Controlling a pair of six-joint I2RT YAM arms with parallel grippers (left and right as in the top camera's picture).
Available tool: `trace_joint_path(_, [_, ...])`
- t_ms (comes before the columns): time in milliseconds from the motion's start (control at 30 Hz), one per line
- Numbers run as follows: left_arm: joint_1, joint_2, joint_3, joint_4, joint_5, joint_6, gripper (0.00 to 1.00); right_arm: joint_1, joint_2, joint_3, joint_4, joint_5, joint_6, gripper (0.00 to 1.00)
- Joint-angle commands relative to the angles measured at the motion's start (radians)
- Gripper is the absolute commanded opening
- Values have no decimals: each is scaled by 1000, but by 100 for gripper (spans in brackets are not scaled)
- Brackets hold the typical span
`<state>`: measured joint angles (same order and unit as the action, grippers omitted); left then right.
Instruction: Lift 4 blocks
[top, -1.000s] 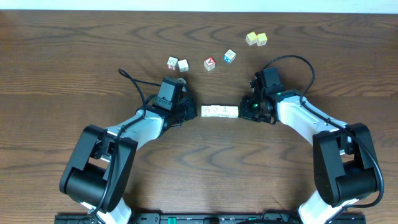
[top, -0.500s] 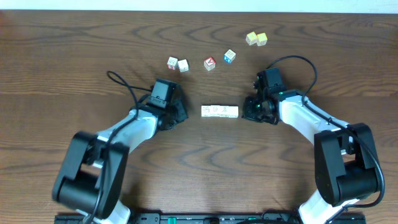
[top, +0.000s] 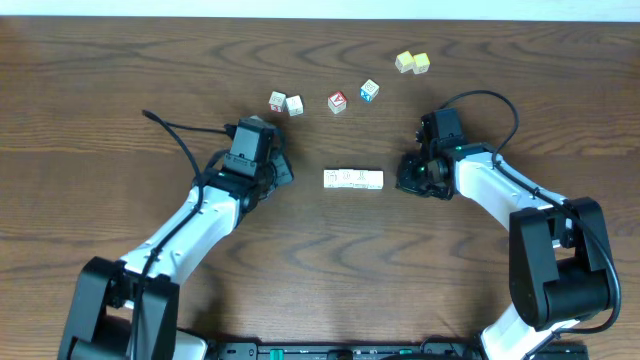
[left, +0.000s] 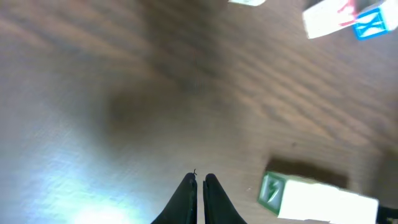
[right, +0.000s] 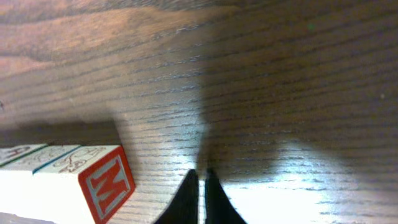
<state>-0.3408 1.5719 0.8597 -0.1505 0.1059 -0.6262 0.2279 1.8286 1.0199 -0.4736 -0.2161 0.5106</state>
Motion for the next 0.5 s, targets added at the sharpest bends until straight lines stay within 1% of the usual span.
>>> trace_joint_path(0, [11, 63, 6, 80, 184, 84, 7, 5, 6, 10, 11, 1, -8, 1])
trace_joint_path(67, [19, 102, 6, 125, 331, 130, 7, 5, 6, 10, 13, 1, -29, 1])
trace_joint_path(133, [29, 129, 6, 129, 378, 143, 7, 3, 6, 10, 12, -7, -64, 1])
trace_joint_path(233, [44, 138, 6, 114, 377, 213, 7, -11, 6, 10, 15, -83, -144, 1])
trace_joint_path(367, [72, 140, 6, 98, 378, 214, 7, -48, 6, 10, 34, -209, -207, 1])
trace_joint_path(467, [93, 147, 6, 72, 381, 206, 7, -75, 6, 10, 38, -244, -212, 1])
